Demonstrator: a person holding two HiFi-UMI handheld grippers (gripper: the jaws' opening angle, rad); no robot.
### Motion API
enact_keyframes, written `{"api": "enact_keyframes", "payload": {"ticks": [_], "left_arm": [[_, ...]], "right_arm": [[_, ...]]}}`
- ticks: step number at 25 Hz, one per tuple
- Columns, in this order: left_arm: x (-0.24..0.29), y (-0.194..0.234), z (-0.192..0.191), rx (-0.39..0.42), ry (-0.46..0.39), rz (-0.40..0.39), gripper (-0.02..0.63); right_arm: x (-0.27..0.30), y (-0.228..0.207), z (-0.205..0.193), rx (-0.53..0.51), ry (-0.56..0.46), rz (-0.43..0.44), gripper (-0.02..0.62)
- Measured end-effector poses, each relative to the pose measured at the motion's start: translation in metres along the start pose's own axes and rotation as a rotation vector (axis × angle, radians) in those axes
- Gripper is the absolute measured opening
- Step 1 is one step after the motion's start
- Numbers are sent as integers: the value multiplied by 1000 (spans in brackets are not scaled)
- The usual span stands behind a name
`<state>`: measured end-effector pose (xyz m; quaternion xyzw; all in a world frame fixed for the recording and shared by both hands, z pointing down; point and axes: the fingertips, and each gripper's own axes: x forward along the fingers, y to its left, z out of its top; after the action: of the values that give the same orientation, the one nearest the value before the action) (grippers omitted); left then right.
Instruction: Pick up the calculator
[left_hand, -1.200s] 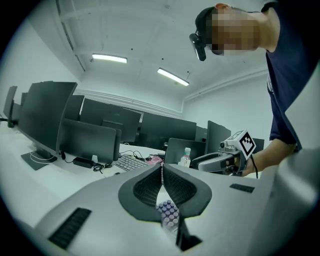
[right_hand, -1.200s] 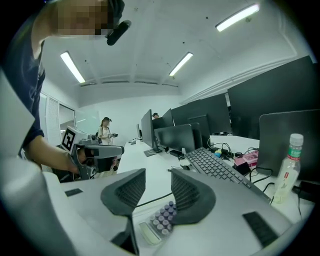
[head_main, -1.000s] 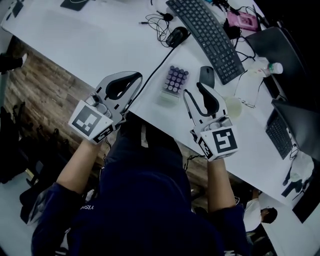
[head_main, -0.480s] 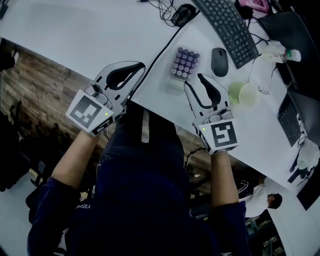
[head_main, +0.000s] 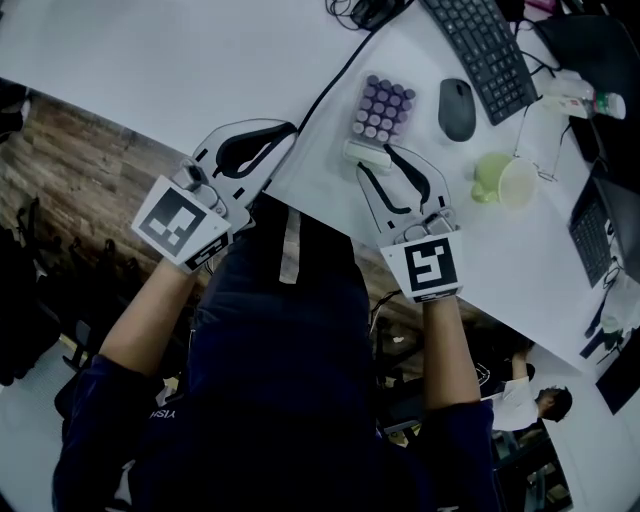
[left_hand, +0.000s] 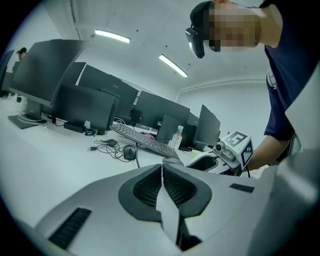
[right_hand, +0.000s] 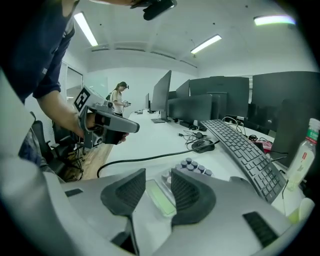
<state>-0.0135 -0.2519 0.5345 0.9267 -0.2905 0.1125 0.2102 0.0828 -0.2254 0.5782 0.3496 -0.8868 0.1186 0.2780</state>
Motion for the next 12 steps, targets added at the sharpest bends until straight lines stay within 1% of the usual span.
{"api": "enact_keyframes", "payload": {"ticks": [7, 12], "left_arm": [[-4, 3, -12, -11, 1, 8, 34], [-7, 3, -18, -17, -3, 14, 34]], "right_arm": [[10, 17, -17, -86, 47, 24, 166], [14, 22, -24, -219, 91, 12, 164]]}}
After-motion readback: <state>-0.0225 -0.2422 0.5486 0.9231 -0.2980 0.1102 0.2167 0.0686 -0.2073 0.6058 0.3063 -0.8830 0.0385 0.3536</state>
